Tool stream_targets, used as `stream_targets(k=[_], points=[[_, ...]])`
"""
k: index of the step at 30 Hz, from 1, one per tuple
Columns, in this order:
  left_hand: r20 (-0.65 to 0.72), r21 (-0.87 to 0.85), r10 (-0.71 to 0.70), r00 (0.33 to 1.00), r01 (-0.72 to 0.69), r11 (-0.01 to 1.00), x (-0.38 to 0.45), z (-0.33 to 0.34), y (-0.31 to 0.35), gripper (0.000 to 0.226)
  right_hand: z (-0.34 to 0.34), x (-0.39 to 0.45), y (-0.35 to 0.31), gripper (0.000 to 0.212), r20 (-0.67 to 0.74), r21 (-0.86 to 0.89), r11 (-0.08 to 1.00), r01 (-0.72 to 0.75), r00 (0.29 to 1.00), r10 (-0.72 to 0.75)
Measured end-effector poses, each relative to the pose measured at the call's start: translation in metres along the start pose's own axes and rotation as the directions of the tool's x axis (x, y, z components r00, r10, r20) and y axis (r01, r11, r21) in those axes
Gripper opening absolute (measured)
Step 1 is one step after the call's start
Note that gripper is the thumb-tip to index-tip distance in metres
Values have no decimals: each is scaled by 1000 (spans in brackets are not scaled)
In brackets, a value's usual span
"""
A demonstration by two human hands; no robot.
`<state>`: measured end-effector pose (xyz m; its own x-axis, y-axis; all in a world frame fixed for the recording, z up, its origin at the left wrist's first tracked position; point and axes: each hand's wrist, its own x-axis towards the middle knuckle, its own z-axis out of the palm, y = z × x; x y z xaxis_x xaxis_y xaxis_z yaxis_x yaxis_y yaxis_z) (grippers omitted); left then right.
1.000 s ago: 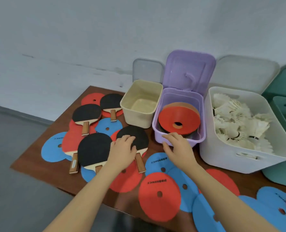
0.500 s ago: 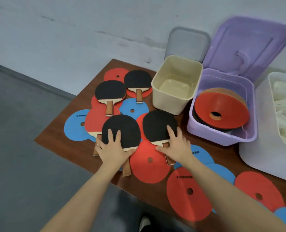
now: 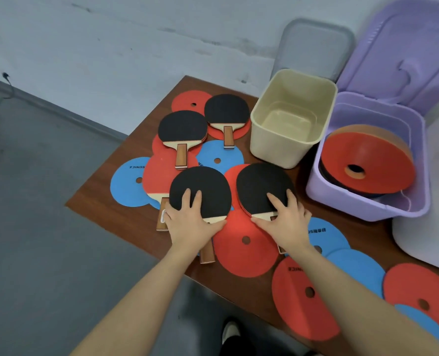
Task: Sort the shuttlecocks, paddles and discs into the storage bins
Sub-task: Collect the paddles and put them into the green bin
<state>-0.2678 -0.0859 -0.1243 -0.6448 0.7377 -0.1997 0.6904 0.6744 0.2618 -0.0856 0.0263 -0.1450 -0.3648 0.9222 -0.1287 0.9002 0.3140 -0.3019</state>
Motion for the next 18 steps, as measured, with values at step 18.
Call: stream_targets(k=[18], points=[[124, 45, 447, 886, -455, 889, -63, 31, 84, 90, -23, -133, 129, 82, -152, -46, 987, -156, 977, 147]])
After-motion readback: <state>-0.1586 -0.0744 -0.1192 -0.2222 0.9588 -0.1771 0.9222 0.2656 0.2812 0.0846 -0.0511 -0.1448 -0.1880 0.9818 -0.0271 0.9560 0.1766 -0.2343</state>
